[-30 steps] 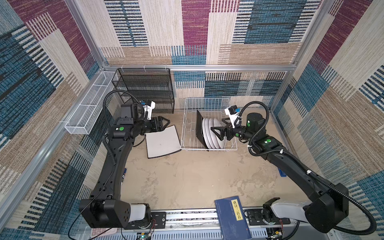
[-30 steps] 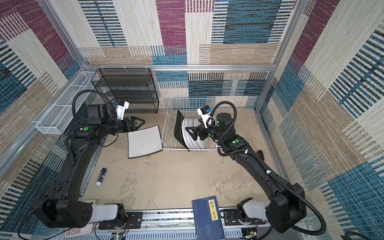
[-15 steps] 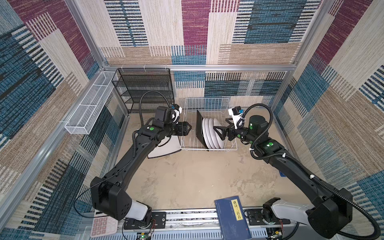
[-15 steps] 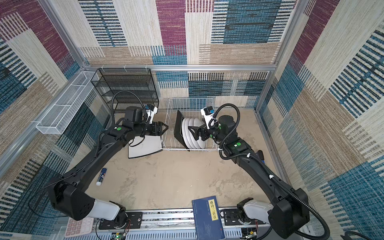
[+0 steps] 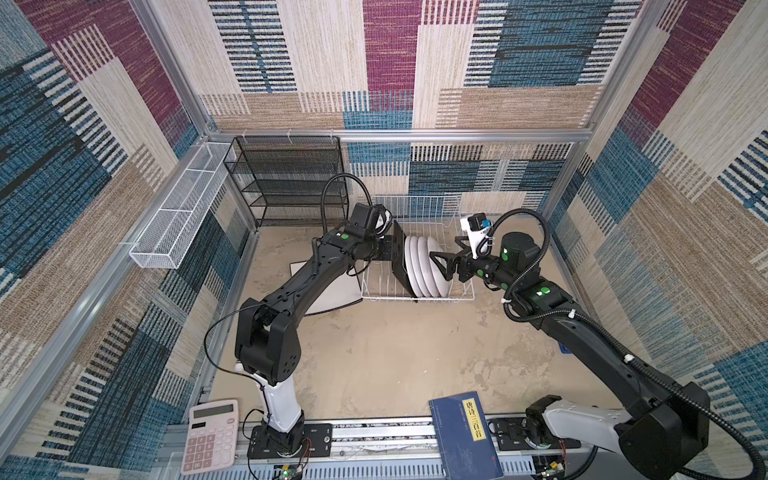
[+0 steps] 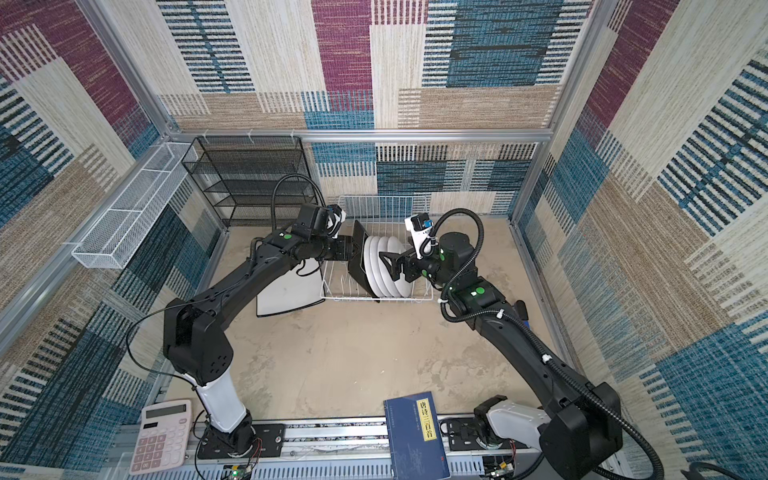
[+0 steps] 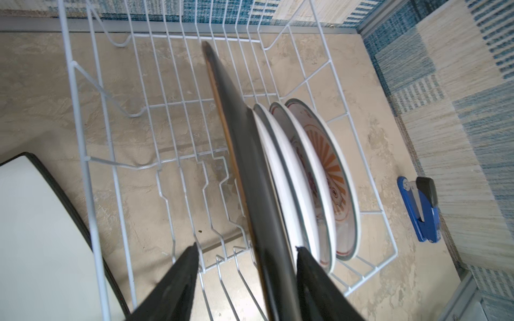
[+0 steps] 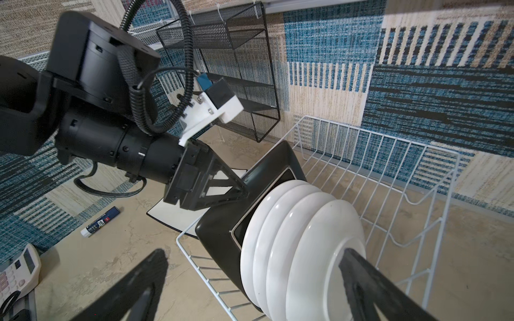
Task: Unload the plates from the dish rack
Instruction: 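Move the left gripper to the dark square plate's top edge in the rack, then grasp the dark square plate's top edge with the left gripper and lift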
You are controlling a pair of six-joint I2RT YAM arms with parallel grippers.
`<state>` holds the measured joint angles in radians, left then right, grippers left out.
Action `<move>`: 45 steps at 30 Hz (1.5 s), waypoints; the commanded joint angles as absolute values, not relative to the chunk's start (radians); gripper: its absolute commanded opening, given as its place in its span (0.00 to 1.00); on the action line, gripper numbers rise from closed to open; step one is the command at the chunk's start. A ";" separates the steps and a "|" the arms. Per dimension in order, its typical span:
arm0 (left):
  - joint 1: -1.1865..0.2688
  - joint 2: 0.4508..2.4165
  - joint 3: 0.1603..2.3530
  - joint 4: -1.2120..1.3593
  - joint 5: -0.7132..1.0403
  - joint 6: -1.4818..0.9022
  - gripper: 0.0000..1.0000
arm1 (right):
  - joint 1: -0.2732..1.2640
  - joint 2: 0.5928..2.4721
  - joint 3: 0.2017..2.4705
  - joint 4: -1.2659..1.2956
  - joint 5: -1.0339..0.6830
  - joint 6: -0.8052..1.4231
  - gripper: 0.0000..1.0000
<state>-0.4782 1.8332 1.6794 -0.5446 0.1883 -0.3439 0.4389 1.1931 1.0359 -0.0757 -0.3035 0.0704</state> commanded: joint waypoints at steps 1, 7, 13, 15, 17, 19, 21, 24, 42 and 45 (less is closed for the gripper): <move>-0.480 1.855 1.708 -0.573 0.178 -0.371 0.49 | 0.440 1.190 1.040 -0.062 -0.286 0.070 0.99; -0.482 1.885 1.707 -0.577 0.201 -0.397 0.41 | 0.440 1.202 1.039 -0.052 -0.296 0.084 0.99; -0.482 1.898 1.698 -0.577 0.199 -0.421 0.39 | 0.439 1.207 1.046 -0.058 -0.304 0.089 0.99; -0.482 1.904 1.699 -0.576 0.209 -0.428 0.39 | 0.441 1.202 1.049 -0.062 -0.300 0.091 0.99; -0.482 1.911 1.702 -0.575 0.221 -0.432 0.38 | 0.440 1.198 1.042 -0.052 -0.302 0.091 0.99; -0.482 1.916 1.700 -0.574 0.224 -0.440 0.36 | 0.441 1.198 1.044 -0.055 -0.302 0.093 0.99; -0.482 1.919 1.697 -0.577 0.222 -0.450 0.33 | 0.441 1.195 1.046 -0.059 -0.299 0.097 0.99; -0.482 1.915 1.678 -0.570 0.217 -0.471 0.30 | 0.440 1.188 1.037 -0.045 -0.300 0.101 0.99; -0.482 1.912 1.630 -0.485 0.284 -0.624 0.00 | 0.440 1.183 1.034 -0.036 -0.298 0.088 0.99; -0.482 1.896 1.563 -0.387 0.288 -0.735 0.00 | 0.440 1.183 1.037 -0.040 -0.290 0.086 0.99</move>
<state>-0.4778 1.8870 1.6131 -0.3267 0.3153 -0.6376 0.4389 1.1866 1.0355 -0.0715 -0.3038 0.0891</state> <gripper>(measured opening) 0.106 0.991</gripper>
